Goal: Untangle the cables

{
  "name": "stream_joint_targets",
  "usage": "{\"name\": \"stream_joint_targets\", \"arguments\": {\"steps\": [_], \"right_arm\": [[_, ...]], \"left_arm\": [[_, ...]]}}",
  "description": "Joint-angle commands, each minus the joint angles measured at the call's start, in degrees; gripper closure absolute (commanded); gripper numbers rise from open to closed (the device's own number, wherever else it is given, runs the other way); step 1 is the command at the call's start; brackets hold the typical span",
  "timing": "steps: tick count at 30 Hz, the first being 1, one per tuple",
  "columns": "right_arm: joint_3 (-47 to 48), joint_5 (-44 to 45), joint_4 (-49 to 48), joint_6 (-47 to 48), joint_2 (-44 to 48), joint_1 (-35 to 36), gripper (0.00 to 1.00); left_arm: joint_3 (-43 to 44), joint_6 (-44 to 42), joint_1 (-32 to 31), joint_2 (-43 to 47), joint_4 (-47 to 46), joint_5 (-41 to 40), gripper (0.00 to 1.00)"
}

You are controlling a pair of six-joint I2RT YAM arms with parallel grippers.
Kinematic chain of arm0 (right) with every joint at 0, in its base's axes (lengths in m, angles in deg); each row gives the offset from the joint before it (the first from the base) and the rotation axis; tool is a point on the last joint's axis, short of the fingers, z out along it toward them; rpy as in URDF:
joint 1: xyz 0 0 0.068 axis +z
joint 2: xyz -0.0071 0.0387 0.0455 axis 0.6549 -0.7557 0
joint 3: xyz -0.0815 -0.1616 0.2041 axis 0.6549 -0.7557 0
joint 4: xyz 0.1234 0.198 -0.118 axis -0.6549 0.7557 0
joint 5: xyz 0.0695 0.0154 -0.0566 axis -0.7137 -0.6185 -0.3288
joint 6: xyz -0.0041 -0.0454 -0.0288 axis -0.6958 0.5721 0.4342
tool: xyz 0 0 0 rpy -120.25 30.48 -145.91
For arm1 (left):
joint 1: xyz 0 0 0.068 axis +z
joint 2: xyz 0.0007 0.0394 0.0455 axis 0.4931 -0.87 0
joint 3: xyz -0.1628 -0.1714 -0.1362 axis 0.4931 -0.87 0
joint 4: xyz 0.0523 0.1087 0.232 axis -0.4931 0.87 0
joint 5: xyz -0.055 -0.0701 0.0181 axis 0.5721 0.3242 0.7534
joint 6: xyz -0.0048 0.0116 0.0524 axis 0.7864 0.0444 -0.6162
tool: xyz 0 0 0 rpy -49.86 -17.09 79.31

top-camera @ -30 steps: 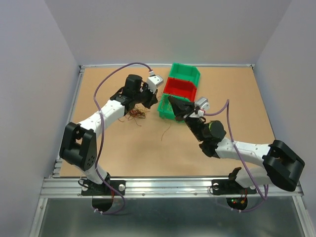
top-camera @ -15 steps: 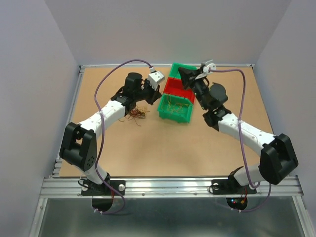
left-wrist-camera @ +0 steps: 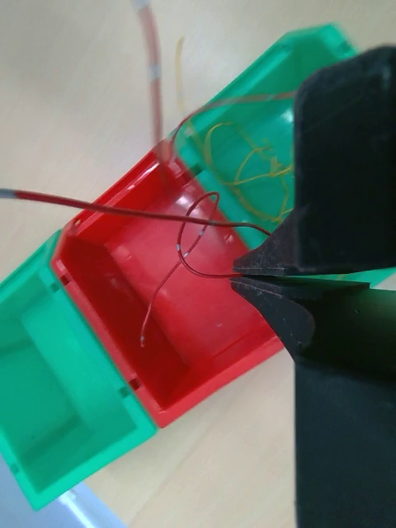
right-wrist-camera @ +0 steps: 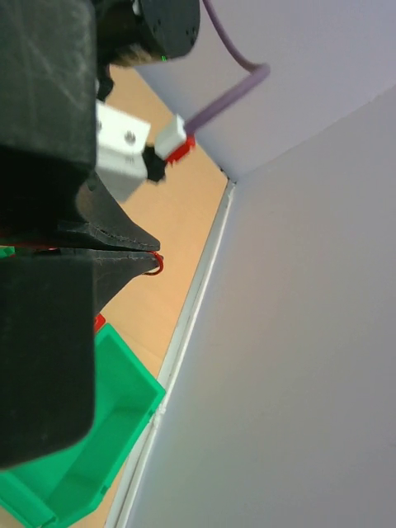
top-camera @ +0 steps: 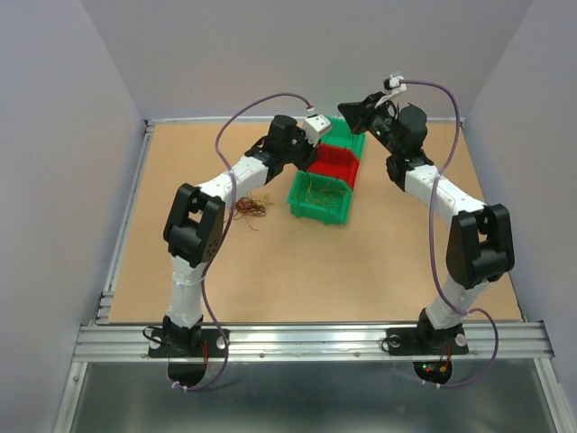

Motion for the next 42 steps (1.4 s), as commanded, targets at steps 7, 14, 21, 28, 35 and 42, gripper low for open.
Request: {"name": "stream_joint_targets", "arguments": {"steps": [7,14,21,28,35,42], "right_arm": [[9.93,-11.53,-3.86,2.23,-10.00,-1.99,0.99],[14.68,-17.93,-11.07,-4.53,-18.53,-5.33,0.99],[19.87,-21.38,-15.56,-9.73,-24.78,-7.01,0.99],[16.73,-25.15,-16.70,-7.72,-24.70,-7.01,0.99],[7.15,-29.89,-17.32,-2.00,-22.50,-6.48,1.00],[5.90,-36.21,-16.70,-3.58,-27.68,-6.30,0.99]], "left_arm": [[27.35,-4.54,-0.81,-16.20,17.02,-8.63,0.87],[16.82,-2.45,-0.72,-8.49,11.84,-8.99,0.65],[8.02,3.35,1.47,-1.36,5.60,-3.99,0.57],[-4.99,3.98,2.79,11.29,-4.26,-3.54,0.45],[-10.00,3.90,3.67,17.80,-4.70,-3.19,0.45],[-17.22,3.01,3.76,23.00,-7.60,-2.84,0.45]]}}
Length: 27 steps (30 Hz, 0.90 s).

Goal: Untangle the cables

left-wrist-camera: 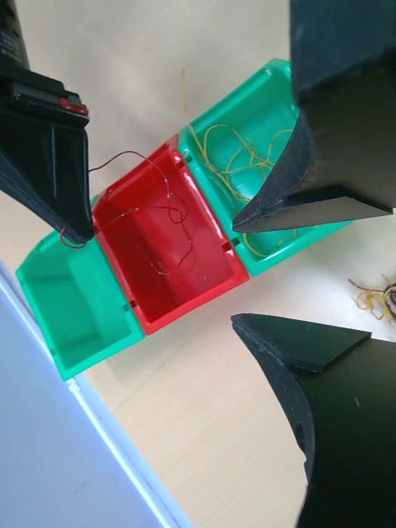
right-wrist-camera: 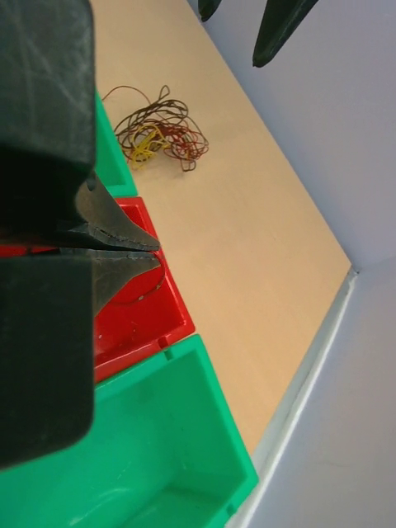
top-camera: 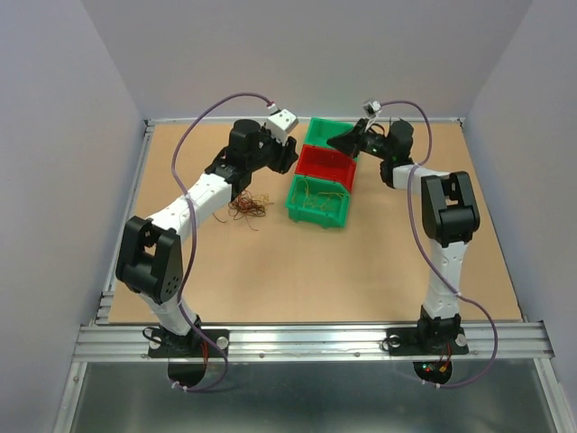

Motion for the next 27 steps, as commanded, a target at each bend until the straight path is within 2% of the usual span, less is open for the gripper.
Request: {"name": "stream_joint_targets", "arguments": {"steps": [1,3,4,6,8,12,14,18,23,27], "right_arm": [[-0.59,-5.98,-1.03,1.25,-2.44,0.95,0.99],[-0.59,-3.80,3.26,5.19,-2.27,1.74,0.99],[-0.07,-1.96,9.90,7.82,-2.27,2.36,0.99],[1.68,1.56,17.05,15.71,-2.97,4.46,0.99],[6.42,4.20,27.16,20.57,-5.42,5.96,0.99],[16.26,10.62,40.87,21.12,-11.22,6.14,0.99],[22.40,12.64,51.94,22.69,-14.29,6.14,0.99],[22.18,18.96,57.60,22.62,-14.49,6.58,0.99],[18.76,16.96,61.03,27.43,-11.42,9.73,0.99],[15.23,20.12,61.03,30.44,-7.11,14.13,0.99]], "left_arm": [[-1.81,-0.55,0.18,3.52,-3.16,1.12,0.45],[-1.98,-0.55,0.18,3.79,-3.07,1.47,0.45],[-1.98,-0.72,0.18,3.88,-3.07,1.47,0.45],[-2.16,-0.90,0.18,3.88,-3.07,1.65,0.45],[-2.51,-1.51,0.18,3.79,-3.16,1.74,0.45],[-2.86,-2.65,0.09,3.00,-3.34,1.74,0.45],[-3.30,-3.36,0.09,2.65,-3.86,1.04,0.45],[-3.57,-4.24,0.18,2.21,-4.48,-1.42,0.45],[-4.09,-4.06,0.44,3.70,-4.65,-2.83,0.45],[-5.32,-3.45,1.67,5.98,-4.65,-2.83,0.43]]}}
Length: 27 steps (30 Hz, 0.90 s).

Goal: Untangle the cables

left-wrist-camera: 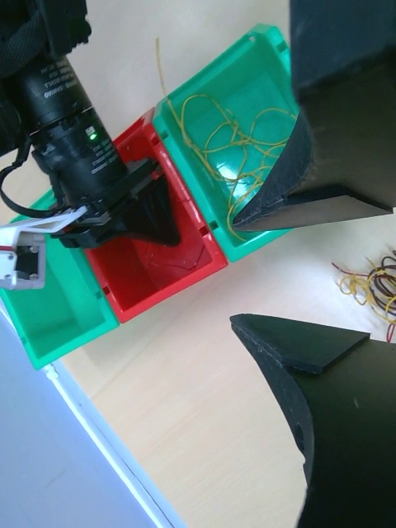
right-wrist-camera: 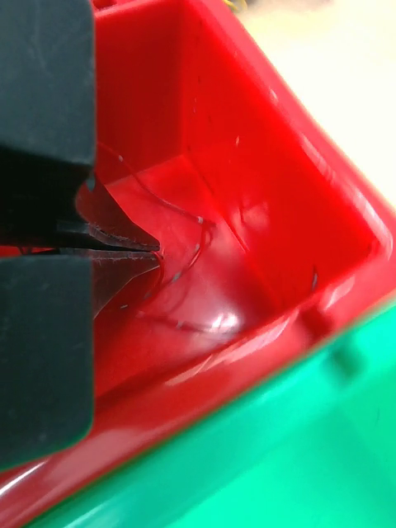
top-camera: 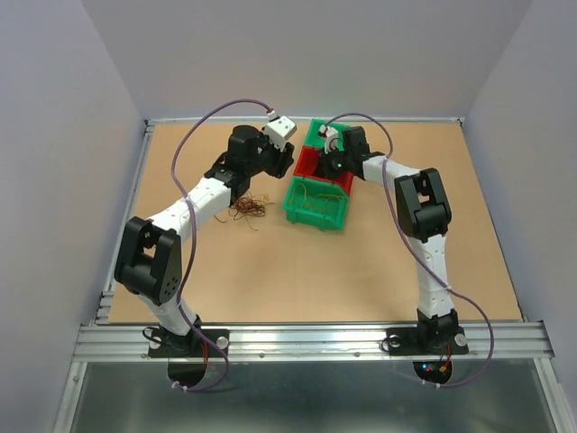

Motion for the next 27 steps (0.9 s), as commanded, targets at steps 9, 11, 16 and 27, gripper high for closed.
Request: {"name": "stream_joint_targets", "arguments": {"steps": [9,11,16,27], "right_arm": [[-6.47,3.68,6.36,5.62,10.36,7.40,0.87],[-7.60,5.00,5.93,5.44,11.50,7.40,0.80],[-10.06,5.18,3.04,3.60,14.58,7.40,0.76],[-19.30,7.29,-4.27,-0.80,24.78,7.40,0.39]], "left_arm": [[-9.20,-1.18,3.58,12.88,-4.88,-0.98,0.33],[-9.82,-1.88,3.58,13.42,-3.92,-0.97,0.32],[-11.14,-4.51,3.58,13.86,-0.67,-4.40,0.32],[-20.98,-8.47,3.94,19.48,3.47,-8.79,0.01]]}}
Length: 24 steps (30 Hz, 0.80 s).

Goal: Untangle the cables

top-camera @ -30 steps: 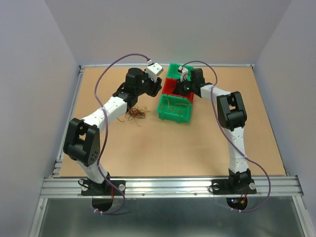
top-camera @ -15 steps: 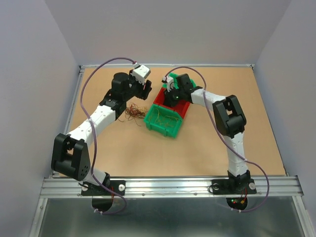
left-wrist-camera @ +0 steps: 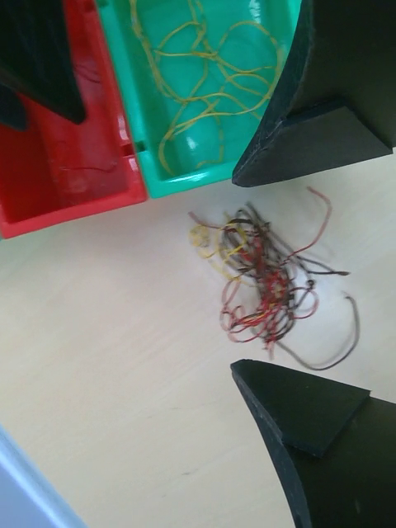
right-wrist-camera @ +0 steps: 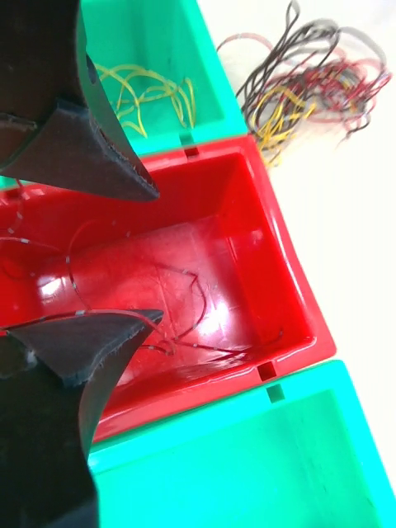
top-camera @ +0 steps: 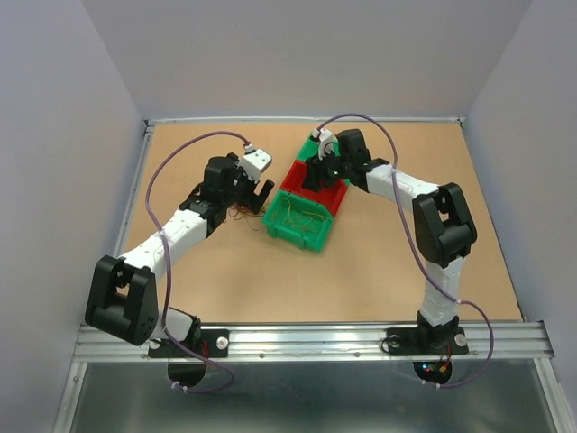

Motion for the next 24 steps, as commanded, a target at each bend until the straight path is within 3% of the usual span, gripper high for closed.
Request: {"name": "stream_joint_targets", "arguments": {"steps": [1,4,7,15,18,21,22,24], "right_arm": [[-3.02,1.37,-7.49,-2.46,4.80,0.12,0.39],[-4.42,1.72,-8.57,-2.99,6.30,0.12,0.38],[-5.57,1.72,-8.84,-3.08,7.53,0.12,0.22],[-7.50,5.67,-8.92,-4.93,9.99,0.12,0.26],[-8.38,9.26,-8.92,-5.10,10.96,0.12,0.38],[-8.38,11.65,-8.84,-5.10,10.70,0.12,0.67],[-8.29,11.74,-8.84,-5.10,10.61,0.21,0.85],[-7.24,10.87,-8.84,-5.10,9.56,0.12,0.99]], "left_arm": [[-2.89,-1.66,0.00,4.36,-1.49,-1.80,0.01],[-3.16,-2.27,0.35,3.92,-1.23,-1.72,0.01],[-3.33,-3.85,0.62,2.78,-0.45,-0.93,0.01],[-1.93,-4.12,1.58,-0.91,0.44,-3.30,0.01],[-1.49,-3.94,2.11,-1.79,0.44,-3.39,0.02],[-1.05,-3.85,2.37,-2.76,0.52,-3.56,0.02],[-0.88,-3.94,2.37,-2.93,0.52,-3.65,0.02],[-0.87,-4.03,2.46,-3.02,0.61,-4.26,0.02]]}}
